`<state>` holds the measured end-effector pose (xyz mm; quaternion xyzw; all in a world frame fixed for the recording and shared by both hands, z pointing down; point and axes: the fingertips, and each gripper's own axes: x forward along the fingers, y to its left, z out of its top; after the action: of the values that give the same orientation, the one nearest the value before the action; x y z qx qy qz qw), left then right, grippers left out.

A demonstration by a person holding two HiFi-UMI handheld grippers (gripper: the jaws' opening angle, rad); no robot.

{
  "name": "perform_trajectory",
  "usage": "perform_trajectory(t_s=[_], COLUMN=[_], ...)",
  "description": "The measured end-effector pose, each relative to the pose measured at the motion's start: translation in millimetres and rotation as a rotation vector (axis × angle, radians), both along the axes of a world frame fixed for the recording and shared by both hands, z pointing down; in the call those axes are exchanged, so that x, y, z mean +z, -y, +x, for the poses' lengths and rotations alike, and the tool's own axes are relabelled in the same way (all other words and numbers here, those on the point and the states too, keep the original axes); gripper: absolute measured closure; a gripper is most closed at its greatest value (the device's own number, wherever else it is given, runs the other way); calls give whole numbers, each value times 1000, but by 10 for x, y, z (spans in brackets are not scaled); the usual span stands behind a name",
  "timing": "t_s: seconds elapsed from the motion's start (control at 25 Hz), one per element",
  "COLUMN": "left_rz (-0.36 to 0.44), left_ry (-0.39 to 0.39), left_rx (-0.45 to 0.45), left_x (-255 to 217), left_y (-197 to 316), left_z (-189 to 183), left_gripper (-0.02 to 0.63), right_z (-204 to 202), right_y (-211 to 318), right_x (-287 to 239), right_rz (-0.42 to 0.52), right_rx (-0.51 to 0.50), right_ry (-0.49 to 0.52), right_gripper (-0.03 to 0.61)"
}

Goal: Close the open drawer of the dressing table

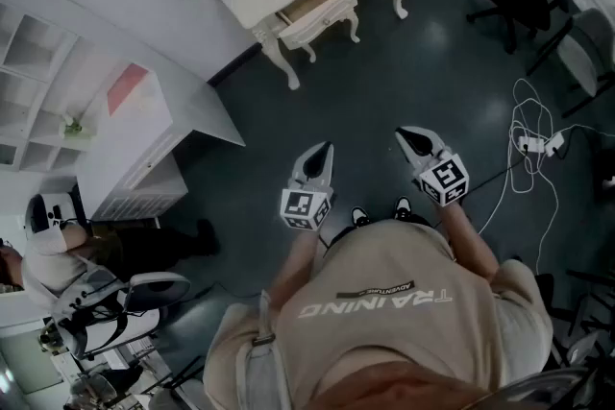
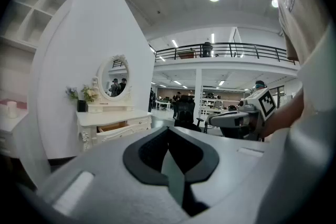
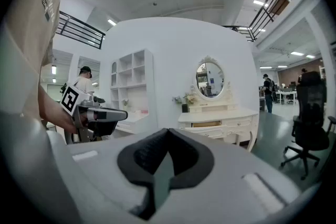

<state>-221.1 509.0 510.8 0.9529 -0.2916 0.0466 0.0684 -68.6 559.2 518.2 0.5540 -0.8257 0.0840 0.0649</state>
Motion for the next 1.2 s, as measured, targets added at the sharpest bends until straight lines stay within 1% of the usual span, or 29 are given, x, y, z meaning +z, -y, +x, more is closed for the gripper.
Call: perform_trajectory(t_s=[0.12, 0.32, 0.44, 0.6, 0.76, 0.88, 0.96, 1.08, 1.2], left_rz=[-1, -25, -29, -49, -56, -14, 0, 0, -16], left_ry=[10, -15, -11, -6, 8, 14, 21, 44, 63], left_rx=[17, 15, 27, 47, 52, 16, -10, -26, -46], left_x=[72, 159, 207, 288, 312, 222, 159, 139, 171], left_y=[172, 380, 478, 552, 668, 815, 944, 1141, 1343], left_z=[-129, -282, -295, -200, 79, 308, 461, 717, 954], left_gripper=[607, 607, 607, 607, 607, 607, 607, 607, 607], right_z=[-140, -279, -308, -228, 34, 327, 553, 854, 1051], right_y=[182, 335, 396, 505, 651, 788, 916, 1135, 1379], right_x=[-31, -21, 6, 46, 114, 280, 385, 469, 482], right_rz=[14, 10, 5, -2, -16, -65, -96, -102, -97], right_rx=[-7, 2, 16, 41, 50, 49, 53, 38, -5], right_ry=[-26, -50, -49, -30, 0, 38, 73, 57, 46], right_gripper=[575, 575, 575, 575, 575, 575, 575, 575, 575])
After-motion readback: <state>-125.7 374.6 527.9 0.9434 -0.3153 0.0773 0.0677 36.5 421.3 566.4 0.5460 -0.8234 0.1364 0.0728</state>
